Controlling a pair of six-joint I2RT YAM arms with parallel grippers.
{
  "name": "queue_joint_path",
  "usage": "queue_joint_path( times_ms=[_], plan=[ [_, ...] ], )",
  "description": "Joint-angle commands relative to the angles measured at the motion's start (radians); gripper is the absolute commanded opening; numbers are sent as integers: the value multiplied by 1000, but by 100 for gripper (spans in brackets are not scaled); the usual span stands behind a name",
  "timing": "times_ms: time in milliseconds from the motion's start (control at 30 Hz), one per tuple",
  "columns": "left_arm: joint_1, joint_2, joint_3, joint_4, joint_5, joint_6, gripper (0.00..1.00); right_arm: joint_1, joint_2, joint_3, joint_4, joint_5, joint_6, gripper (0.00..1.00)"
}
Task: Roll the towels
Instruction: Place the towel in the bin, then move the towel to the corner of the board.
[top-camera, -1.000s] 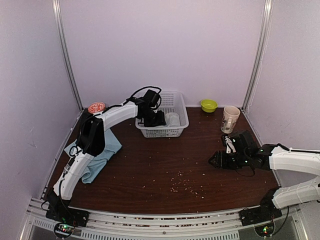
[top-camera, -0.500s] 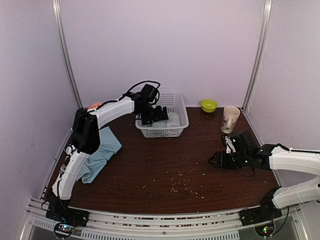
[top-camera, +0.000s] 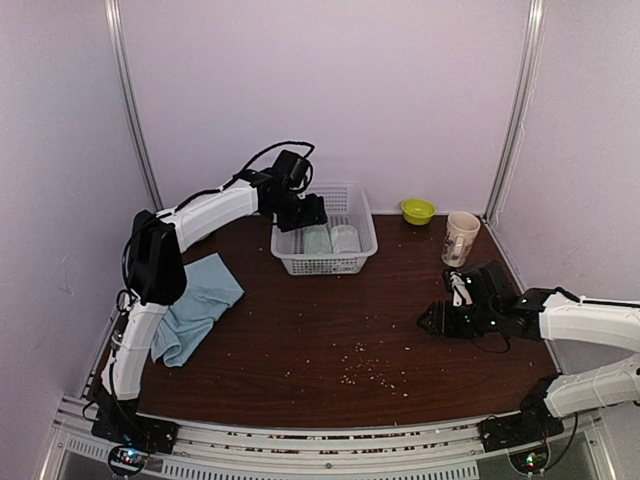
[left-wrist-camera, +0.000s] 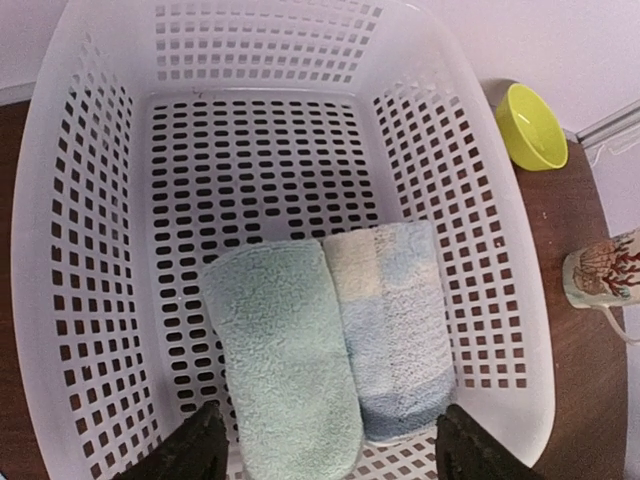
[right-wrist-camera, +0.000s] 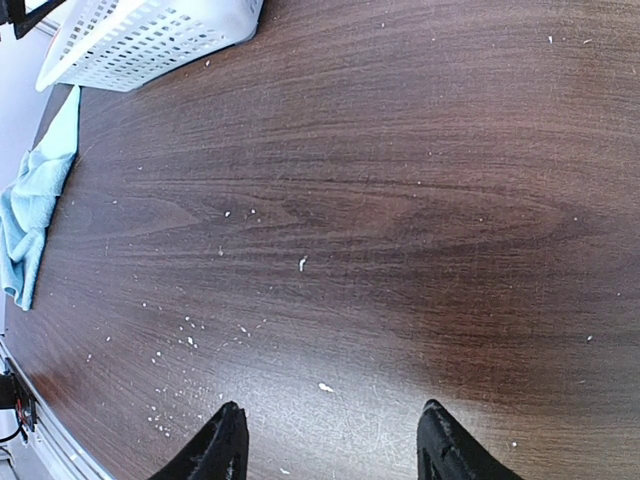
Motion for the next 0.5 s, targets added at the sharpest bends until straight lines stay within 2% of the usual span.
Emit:
queue_joint_path(
  times_ms=[0, 67, 133, 233, 300, 367, 433, 467],
  plan=[
    [18, -5, -17, 30, -25, 11, 60, -9, -21, 16, 0, 2, -4, 57],
    [20, -8, -19, 32, -14, 7, 52, -9, -30, 16, -4, 4, -6, 57],
    [20, -40, -42, 38, -19, 8, 50, -8, -34, 17, -4, 8, -11, 57],
    [20, -158, -133, 57, -67, 30, 52, -9, -33, 30, -12, 9, -20, 57],
    [21, -261, -227, 61, -117, 47, 56, -9, -30, 43, -15, -1, -26, 57],
    [19, -381, -346, 55, -180, 55, 68, -9, -28, 51, -8, -10, -28, 57],
    [20, -512, -494, 51, -252, 40, 90, -8, -29, 51, 2, -16, -24, 57],
    [20, -583, -580, 43, -286, 18, 97, -7, -28, 49, 7, -19, -22, 57]
  ],
)
